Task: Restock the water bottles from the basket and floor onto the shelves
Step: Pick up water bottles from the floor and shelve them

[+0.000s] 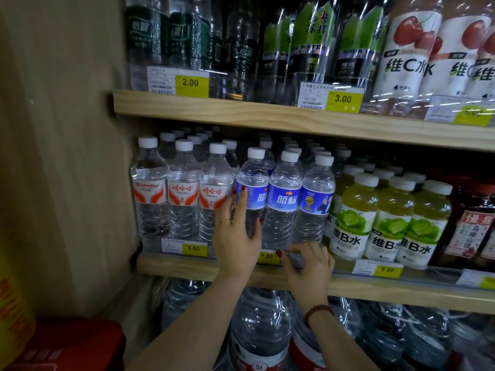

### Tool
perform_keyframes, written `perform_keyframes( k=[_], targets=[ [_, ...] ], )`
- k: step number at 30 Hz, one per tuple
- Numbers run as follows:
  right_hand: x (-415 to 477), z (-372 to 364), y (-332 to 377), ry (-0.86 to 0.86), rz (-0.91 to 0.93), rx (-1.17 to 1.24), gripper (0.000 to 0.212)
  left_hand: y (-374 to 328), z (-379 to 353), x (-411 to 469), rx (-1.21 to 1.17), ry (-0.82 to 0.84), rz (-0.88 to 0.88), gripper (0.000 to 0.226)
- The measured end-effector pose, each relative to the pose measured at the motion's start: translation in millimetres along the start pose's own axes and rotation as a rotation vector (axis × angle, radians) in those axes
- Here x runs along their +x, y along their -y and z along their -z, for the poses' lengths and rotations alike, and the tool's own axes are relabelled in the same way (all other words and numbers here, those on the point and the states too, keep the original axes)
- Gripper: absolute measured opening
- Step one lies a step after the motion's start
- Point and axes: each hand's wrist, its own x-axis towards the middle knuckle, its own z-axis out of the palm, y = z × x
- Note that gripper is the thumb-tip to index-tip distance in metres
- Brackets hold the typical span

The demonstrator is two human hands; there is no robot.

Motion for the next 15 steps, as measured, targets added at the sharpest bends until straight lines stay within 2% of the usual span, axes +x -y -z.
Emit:
perform_keyframes(
  k=[5, 11, 15],
  targets=[
    [-0.9, -2.1, -3.0, -0.037, 0.023, 0.021, 0.011, 1.4, 1.8, -2.1, -0.037, -0.016, 0.054, 0.067],
    [-2.3, -2.9, -3.8, -0.055, 0.048, 0.014, 0.019, 4.7, -1.8, -4.7, -0.075, -0.028, 0.095, 0.062],
    [-0.2, 0.9, -2.2, 0.019, -0.017, 0.014, 0.022, 1.4, 1.5, -4.1, -0.078, 0.013, 0.113, 0.062]
  ],
)
